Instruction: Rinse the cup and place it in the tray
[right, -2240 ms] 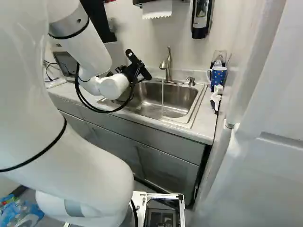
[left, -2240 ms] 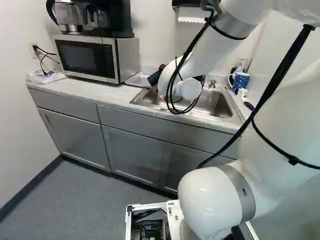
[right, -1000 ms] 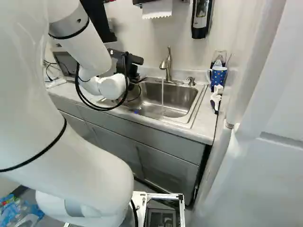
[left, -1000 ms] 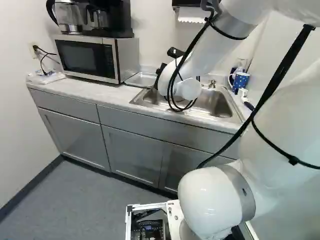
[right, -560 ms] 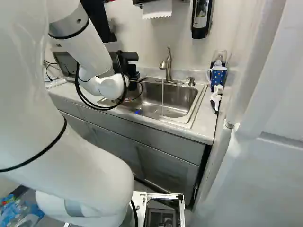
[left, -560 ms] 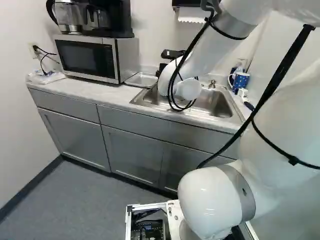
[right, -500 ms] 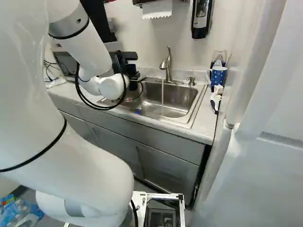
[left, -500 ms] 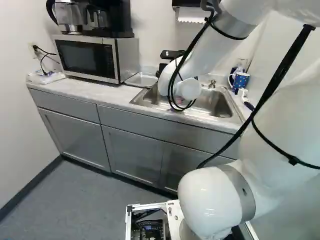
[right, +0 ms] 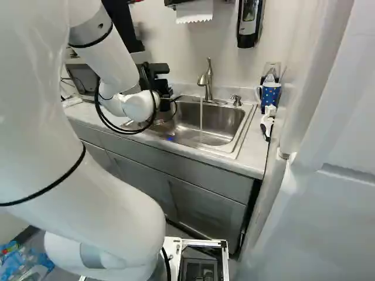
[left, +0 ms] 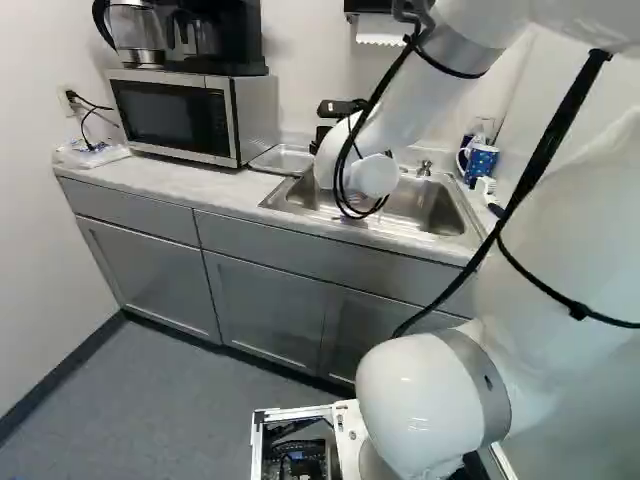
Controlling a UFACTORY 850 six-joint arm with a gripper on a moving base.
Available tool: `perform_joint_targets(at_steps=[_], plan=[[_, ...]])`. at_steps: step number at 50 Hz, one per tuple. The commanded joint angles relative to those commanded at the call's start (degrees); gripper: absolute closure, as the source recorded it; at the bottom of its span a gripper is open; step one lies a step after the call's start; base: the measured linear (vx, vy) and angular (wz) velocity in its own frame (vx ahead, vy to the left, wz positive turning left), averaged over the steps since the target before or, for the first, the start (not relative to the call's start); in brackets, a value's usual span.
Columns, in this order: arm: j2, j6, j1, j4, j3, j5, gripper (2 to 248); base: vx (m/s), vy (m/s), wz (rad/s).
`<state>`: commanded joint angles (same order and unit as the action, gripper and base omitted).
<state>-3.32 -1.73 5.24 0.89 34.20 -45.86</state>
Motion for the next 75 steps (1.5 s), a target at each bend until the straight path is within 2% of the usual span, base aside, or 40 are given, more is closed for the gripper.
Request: perform_joint_targets(at_steps=[30,75], plan=[[9.32,0.00,1.33,0.96,9.47,-2.87,127,0.000,0.000,0.000],[23.01,0.00,4.31,0.96,23.91,-2.97,127,0.000,0.000,0.000]])
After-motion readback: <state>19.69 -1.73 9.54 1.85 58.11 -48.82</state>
